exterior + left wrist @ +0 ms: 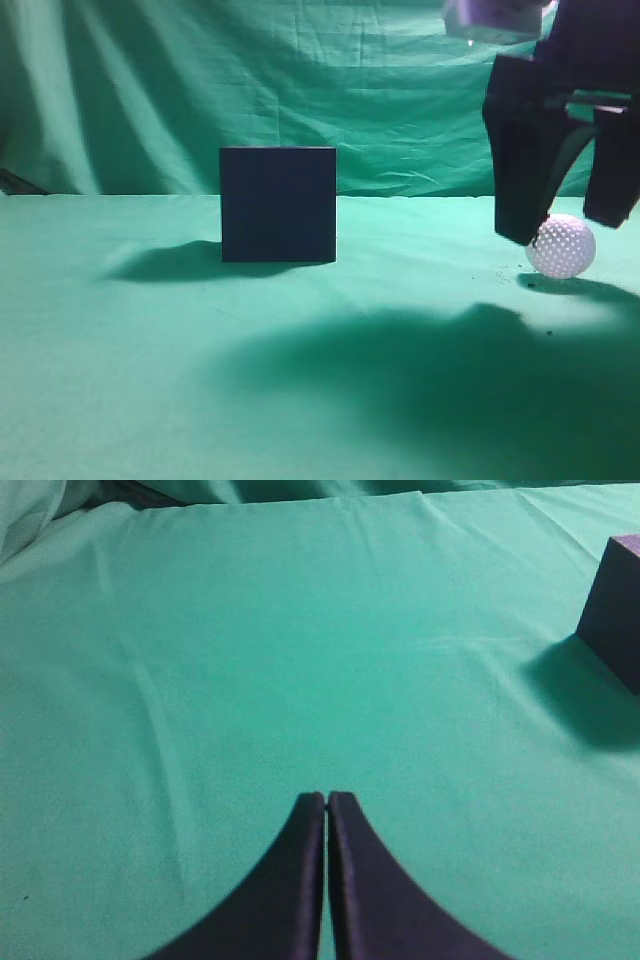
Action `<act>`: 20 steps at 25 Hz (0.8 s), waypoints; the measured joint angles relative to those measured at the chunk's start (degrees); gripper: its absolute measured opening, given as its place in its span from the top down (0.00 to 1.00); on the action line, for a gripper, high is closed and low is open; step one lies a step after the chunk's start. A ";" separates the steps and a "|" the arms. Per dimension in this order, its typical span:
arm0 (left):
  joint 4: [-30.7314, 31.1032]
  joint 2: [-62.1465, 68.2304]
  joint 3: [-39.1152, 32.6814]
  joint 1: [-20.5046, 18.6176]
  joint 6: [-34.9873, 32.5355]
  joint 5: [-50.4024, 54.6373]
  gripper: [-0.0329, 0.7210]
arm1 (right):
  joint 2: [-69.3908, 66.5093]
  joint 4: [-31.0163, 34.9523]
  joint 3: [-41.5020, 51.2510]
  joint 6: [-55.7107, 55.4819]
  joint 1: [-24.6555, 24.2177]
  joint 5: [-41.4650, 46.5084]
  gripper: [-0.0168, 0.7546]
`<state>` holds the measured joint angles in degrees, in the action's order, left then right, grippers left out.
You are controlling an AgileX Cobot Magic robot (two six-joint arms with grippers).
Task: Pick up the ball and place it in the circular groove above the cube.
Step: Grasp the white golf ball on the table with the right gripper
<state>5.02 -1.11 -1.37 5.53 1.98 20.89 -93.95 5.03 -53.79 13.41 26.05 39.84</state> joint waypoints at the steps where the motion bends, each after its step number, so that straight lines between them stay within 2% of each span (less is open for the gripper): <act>1: 0.00 0.00 0.00 0.00 0.00 0.00 0.96 | -0.92 -0.25 -0.09 -0.23 0.00 -0.85 0.21; 3: 0.00 0.00 0.00 0.00 0.00 0.00 0.96 | -2.41 -0.78 -0.09 -0.62 0.00 -2.51 0.21; 4: 0.00 0.00 0.00 0.00 0.00 0.00 0.96 | -2.95 -0.88 -0.24 -0.69 0.00 -3.31 0.28; 9: 0.00 0.00 0.00 0.00 0.00 0.00 0.96 | -4.96 -1.62 -0.27 -1.43 0.00 -6.55 0.28; 13: 0.00 0.00 0.00 0.00 0.00 0.00 0.96 | -5.83 -3.68 -0.27 -4.28 0.00 -6.99 0.55; 14: 0.00 0.00 0.00 0.00 0.00 0.00 0.96 | -5.82 -3.93 -0.36 -4.64 0.00 -6.99 0.58; 17: 0.00 0.00 0.00 0.00 0.00 0.00 0.96 | -5.93 -4.07 -1.66 -5.74 0.00 -4.37 0.57; 20: 0.00 0.00 0.00 0.00 0.00 0.00 0.96 | -5.93 -3.37 -7.04 -6.09 0.00 1.30 0.57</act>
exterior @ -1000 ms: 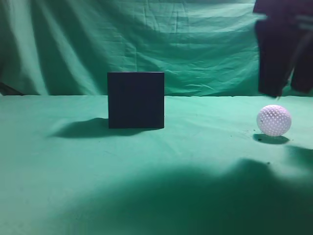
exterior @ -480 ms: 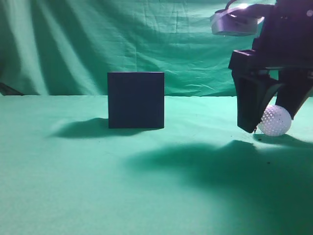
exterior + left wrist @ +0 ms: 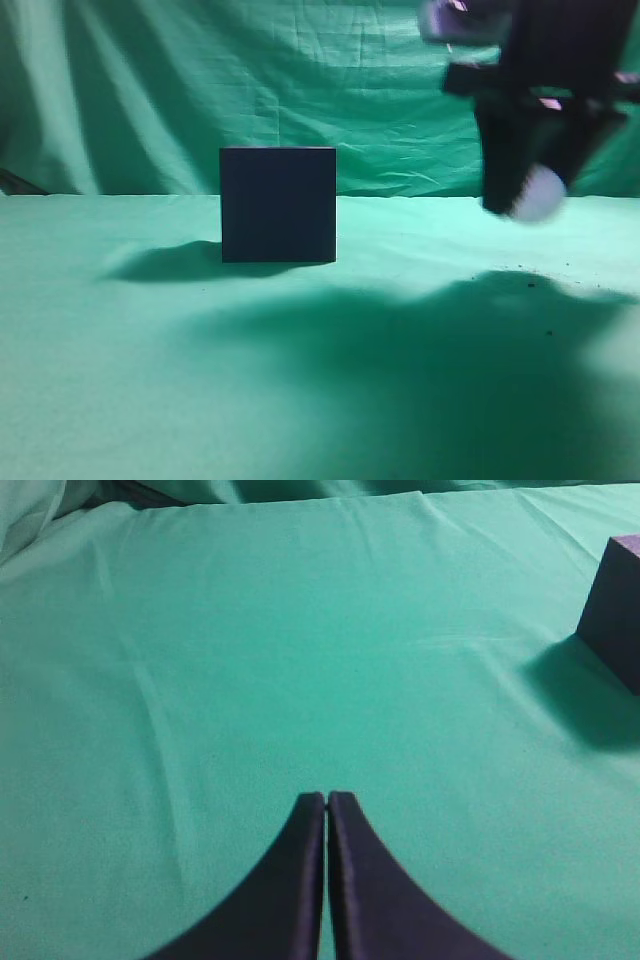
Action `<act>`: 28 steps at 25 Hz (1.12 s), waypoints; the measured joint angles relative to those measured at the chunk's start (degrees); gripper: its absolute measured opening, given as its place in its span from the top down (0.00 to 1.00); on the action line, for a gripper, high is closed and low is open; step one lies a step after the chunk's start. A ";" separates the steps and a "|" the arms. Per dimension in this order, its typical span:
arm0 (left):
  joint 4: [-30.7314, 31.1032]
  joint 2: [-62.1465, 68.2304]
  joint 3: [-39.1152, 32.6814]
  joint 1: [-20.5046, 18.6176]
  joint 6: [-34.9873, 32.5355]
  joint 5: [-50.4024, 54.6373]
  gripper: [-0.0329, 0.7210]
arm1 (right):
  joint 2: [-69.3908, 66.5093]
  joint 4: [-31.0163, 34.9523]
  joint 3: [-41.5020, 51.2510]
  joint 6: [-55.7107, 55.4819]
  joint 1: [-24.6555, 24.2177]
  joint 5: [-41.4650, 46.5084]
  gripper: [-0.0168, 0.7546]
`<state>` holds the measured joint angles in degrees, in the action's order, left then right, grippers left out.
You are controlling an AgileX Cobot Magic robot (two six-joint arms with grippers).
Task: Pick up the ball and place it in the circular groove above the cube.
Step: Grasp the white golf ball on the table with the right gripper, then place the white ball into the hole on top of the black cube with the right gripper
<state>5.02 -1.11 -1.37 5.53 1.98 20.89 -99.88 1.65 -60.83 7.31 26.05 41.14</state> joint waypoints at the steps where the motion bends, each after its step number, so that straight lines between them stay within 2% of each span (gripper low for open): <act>1: 0.00 0.00 0.00 0.00 0.00 0.00 0.96 | 0.00 0.76 -2.91 0.00 0.00 1.85 0.57; 5: 0.00 0.00 0.00 0.00 0.00 0.00 0.96 | 0.00 4.27 -14.73 2.30 1.67 4.84 0.57; 12: 0.00 0.00 0.00 0.00 0.00 0.00 0.96 | -3.41 5.51 -26.65 4.72 10.74 2.19 0.57; 19: 0.00 0.00 0.00 0.00 0.00 0.00 0.96 | -11.69 6.01 -29.87 4.82 12.23 2.05 0.57; 28: 0.00 0.00 0.00 0.00 0.00 0.00 0.96 | -13.97 5.89 -30.58 4.82 12.23 1.33 0.57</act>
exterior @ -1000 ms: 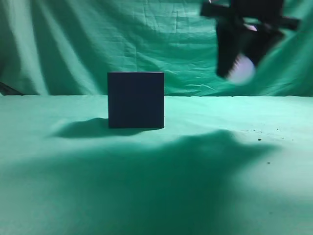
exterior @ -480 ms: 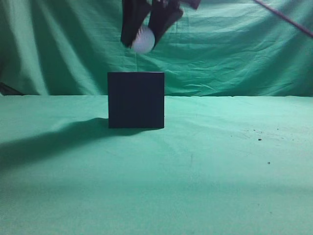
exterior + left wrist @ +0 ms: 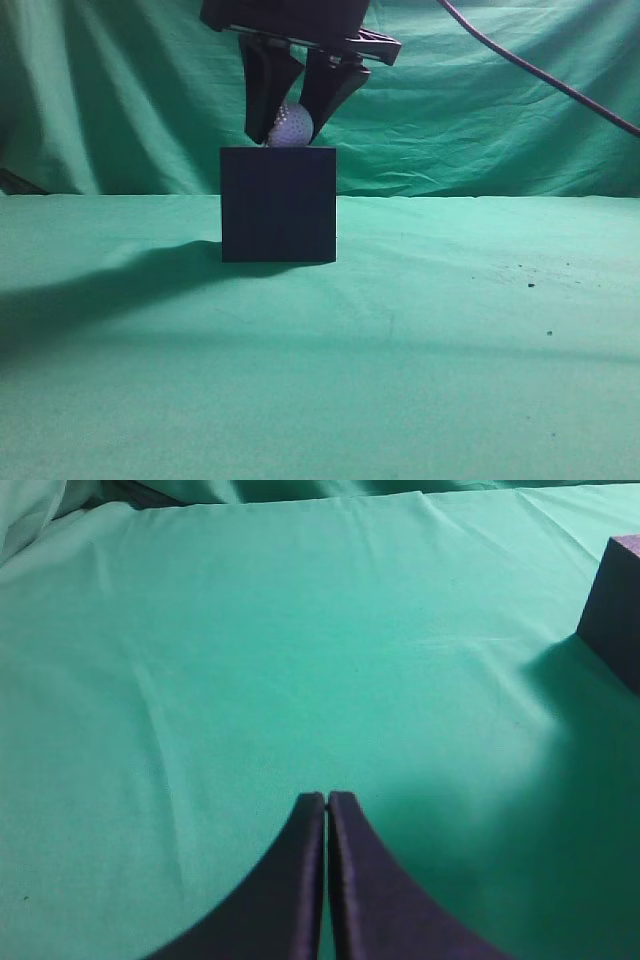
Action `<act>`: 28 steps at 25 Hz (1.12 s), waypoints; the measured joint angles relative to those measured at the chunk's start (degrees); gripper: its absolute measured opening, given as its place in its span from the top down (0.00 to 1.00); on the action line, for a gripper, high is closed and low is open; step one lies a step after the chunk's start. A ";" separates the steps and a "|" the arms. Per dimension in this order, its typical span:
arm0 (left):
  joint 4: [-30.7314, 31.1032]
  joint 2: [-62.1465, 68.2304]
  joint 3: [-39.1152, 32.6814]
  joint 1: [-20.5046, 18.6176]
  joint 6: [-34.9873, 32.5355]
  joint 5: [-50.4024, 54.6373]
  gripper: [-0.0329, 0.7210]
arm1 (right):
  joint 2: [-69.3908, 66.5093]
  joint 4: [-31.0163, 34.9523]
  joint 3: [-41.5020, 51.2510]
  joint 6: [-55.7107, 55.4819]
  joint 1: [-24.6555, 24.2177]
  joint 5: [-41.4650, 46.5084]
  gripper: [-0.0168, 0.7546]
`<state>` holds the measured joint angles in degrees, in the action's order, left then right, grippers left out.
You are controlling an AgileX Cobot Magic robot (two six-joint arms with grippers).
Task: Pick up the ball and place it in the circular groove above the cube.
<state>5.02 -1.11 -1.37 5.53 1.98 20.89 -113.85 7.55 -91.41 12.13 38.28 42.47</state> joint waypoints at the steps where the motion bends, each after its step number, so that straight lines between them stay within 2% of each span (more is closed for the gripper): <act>1: 0.00 0.00 0.00 0.00 0.00 0.00 0.96 | 0.00 0.00 0.00 0.00 0.00 0.00 0.51; 6: 0.00 0.00 0.00 0.00 0.00 0.00 0.96 | 0.00 0.00 -0.47 0.00 0.00 0.08 0.26; 10: 0.00 0.00 0.00 0.00 0.00 0.00 0.96 | -0.20 0.00 -5.44 0.00 0.00 4.73 0.26; 12: 0.00 0.00 0.00 0.00 0.00 0.00 0.96 | -0.20 -0.01 -9.77 -0.25 0.00 10.15 0.39; 14: 0.00 0.00 0.00 0.00 0.00 0.00 0.96 | -0.20 -0.62 -13.88 -0.53 0.00 17.55 0.56; 16: 0.00 0.00 0.00 0.00 0.00 0.00 0.96 | -0.20 -1.35 -17.84 -0.65 0.00 24.08 0.80; 19: 0.00 0.00 0.00 0.00 0.00 0.00 0.96 | 0.56 -2.47 -20.85 -2.50 0.00 27.91 0.98; 24: 0.00 0.00 0.00 0.00 0.00 0.00 0.96 | 6.29 -4.06 -20.17 -6.26 0.00 29.01 0.98; 28: 0.00 0.00 0.00 0.00 0.00 0.00 0.96 | 15.34 -5.57 -14.76 -7.86 0.00 29.13 0.98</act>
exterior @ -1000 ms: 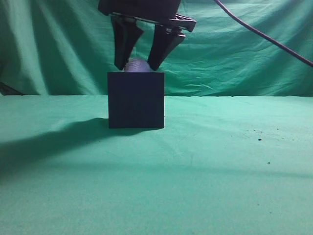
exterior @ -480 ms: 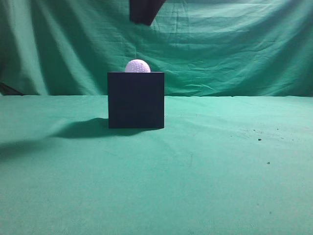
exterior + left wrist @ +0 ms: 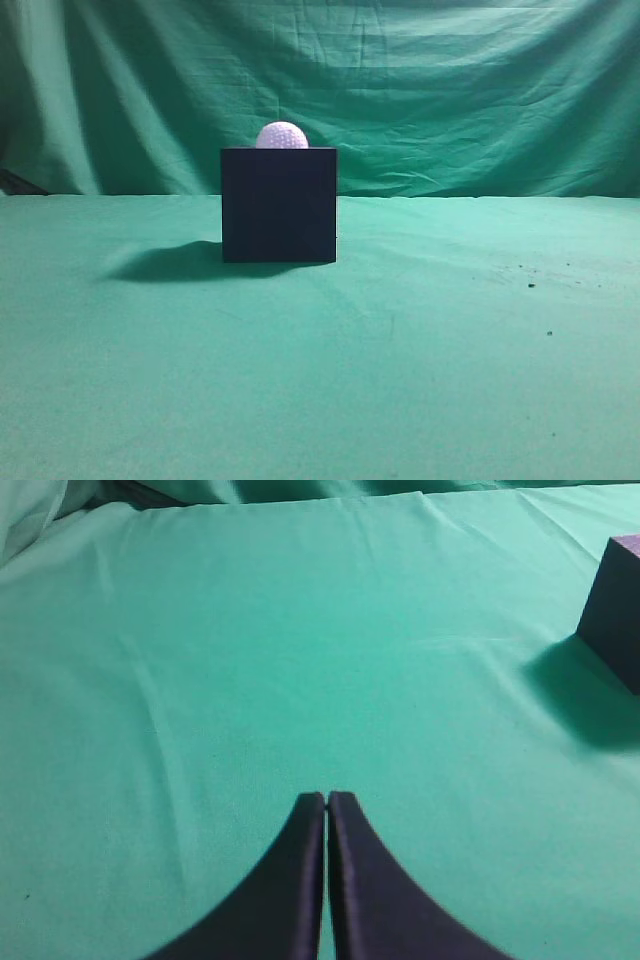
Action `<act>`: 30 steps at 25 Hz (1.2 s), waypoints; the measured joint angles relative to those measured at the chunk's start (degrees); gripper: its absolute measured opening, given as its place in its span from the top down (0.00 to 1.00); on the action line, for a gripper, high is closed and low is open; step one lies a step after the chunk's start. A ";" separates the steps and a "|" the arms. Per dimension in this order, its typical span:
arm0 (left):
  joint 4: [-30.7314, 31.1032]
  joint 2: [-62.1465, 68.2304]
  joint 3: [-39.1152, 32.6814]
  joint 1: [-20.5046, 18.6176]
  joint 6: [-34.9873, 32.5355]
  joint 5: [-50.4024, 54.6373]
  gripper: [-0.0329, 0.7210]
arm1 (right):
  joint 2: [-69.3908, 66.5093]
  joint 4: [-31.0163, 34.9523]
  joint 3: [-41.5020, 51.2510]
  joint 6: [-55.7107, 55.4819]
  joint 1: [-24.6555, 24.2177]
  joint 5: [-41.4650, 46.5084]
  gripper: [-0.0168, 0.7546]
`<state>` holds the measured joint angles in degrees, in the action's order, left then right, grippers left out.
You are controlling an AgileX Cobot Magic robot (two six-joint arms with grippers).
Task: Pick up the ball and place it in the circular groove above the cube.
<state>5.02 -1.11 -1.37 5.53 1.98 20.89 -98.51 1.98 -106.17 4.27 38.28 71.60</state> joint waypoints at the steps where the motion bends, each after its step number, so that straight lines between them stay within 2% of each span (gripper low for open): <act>1: 0.00 0.00 0.00 0.00 0.00 0.00 0.96 | 2.83 -0.39 2.26 -0.63 0.00 0.00 0.98; 8: 0.00 0.00 0.00 0.00 0.00 0.00 0.96 | 22.84 -0.45 22.88 -1.91 0.00 -1.08 0.98; 17: 0.00 0.00 0.00 0.00 0.00 0.00 0.96 | 50.74 3.63 51.10 -2.42 0.00 -16.69 0.98; 21: 0.00 0.00 0.00 0.00 0.00 0.00 0.96 | 62.24 3.74 57.30 -2.42 0.00 -17.82 0.98; 30: 0.00 0.00 0.00 0.00 0.00 0.00 0.96 | 73.99 0.25 58.49 -2.42 0.00 -11.41 0.98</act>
<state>5.02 -1.11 -1.37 5.53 1.98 20.89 -24.52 2.23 -47.68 1.85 38.28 60.19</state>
